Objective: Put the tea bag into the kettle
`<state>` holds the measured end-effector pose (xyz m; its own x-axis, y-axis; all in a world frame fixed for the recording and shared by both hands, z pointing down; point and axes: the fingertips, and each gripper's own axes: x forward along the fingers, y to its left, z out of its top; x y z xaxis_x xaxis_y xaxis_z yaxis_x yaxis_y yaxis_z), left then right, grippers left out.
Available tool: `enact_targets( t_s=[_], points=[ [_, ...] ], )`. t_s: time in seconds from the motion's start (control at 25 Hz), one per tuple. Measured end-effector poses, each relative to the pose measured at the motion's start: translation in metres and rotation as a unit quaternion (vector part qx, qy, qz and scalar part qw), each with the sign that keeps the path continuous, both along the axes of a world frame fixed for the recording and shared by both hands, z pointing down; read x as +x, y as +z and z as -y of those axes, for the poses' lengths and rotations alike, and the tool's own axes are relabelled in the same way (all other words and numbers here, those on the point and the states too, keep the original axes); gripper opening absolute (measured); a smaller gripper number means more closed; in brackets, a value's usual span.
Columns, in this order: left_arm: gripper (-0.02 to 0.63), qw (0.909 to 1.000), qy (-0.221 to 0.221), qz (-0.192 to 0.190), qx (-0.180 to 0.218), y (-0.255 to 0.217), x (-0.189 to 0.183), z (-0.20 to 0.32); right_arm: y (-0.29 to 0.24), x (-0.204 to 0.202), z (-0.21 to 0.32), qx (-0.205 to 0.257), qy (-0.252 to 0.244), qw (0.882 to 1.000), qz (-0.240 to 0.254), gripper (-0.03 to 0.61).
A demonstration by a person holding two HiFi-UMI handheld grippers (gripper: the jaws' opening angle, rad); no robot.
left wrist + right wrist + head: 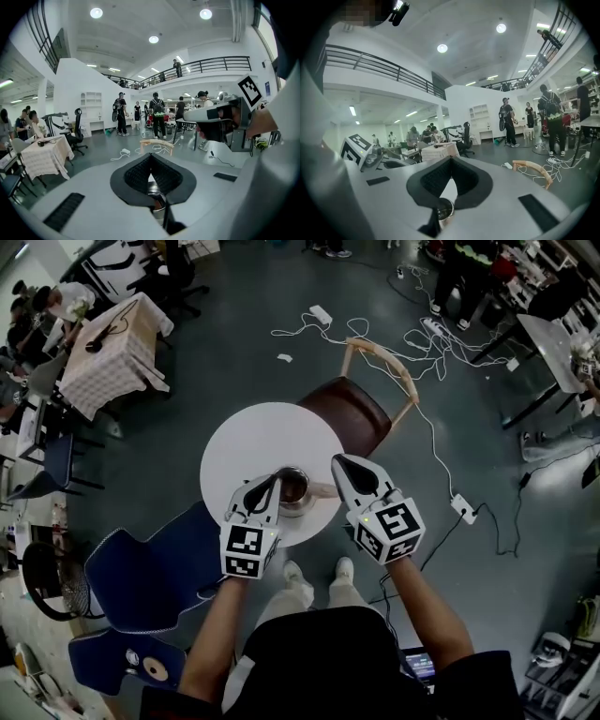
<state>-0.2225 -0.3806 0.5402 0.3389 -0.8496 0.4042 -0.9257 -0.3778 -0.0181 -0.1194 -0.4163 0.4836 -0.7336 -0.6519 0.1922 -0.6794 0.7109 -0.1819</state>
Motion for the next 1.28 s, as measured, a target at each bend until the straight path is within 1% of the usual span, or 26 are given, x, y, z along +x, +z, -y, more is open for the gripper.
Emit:
enact_targets(
  t_s=[0.16,0.44,0.68,0.8,0.92,1.28],
  points=[
    [0.015,0.9995,-0.012,-0.015,0.026,-0.031,0.005,-0.005,-0.018,-0.002,-0.006,0.02,-0.022,1.0,-0.008,0.018],
    [0.015,0.9958,-0.037,-0.046,0.07,-0.079,0.026,-0.014,-0.044,0.013,-0.011,0.042,-0.044,0.998,-0.004,0.017],
    [0.015,0.9922,-0.05,-0.046,0.104,-0.113,0.045,-0.029,-0.068,0.023,-0.02,0.06,-0.067,0.996,0.0,0.018],
    [0.015,0.9894,-0.057,-0.06,0.12,-0.127,0.053,-0.033,-0.077,0.028,-0.023,0.068,-0.078,0.995,0.007,0.017],
    [0.015,0.9865,-0.066,-0.071,0.132,-0.139,0.066,-0.039,-0.085,0.037,-0.027,0.075,-0.088,0.993,0.012,0.017],
    [0.015,0.9819,-0.085,-0.075,0.152,-0.159,0.115,-0.047,-0.096,0.075,-0.035,0.082,-0.111,0.99,0.027,0.017]
  ],
)
